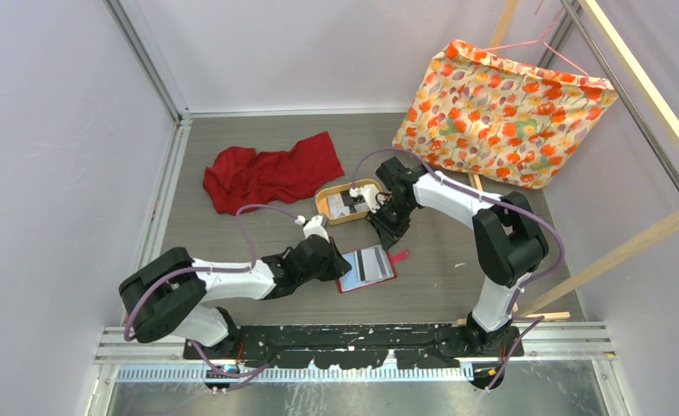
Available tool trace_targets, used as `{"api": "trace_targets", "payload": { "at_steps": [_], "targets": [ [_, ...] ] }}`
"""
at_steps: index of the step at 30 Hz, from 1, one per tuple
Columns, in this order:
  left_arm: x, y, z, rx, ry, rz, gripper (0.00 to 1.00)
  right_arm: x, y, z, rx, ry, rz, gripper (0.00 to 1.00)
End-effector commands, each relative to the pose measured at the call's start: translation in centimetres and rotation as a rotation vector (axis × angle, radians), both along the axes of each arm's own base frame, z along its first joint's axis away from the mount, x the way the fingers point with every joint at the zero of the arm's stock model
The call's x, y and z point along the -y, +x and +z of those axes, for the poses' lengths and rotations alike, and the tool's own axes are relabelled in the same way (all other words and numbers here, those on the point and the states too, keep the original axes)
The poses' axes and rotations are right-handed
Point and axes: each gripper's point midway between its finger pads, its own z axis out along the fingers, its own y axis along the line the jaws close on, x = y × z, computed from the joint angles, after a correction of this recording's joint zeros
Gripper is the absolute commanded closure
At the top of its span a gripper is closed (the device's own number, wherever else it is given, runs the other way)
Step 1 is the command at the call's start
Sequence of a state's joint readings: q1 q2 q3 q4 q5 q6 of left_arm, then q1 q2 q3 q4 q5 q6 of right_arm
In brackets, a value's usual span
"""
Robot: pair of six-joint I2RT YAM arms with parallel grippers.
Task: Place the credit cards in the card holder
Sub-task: Insert the credit card into the card holder.
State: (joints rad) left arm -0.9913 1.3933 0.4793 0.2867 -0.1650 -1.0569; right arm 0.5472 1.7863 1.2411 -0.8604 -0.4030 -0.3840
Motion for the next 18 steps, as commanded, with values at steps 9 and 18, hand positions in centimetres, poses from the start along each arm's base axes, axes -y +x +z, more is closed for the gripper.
{"api": "trace_targets", "payload": {
  "at_steps": [9,18],
  "targets": [
    [0.7,0.6,-1.0,-0.002,0.086,-0.029,1.0,1.6,0.4,-1.9,-0.022,-0.107,-0.023,0.83],
    [1.6,0.6,-1.6,-0.023,0.082,-0.052,1.0,1.3,-0.2,-2.6,-0.074,-0.102,-0.02,0.84]
  ]
}}
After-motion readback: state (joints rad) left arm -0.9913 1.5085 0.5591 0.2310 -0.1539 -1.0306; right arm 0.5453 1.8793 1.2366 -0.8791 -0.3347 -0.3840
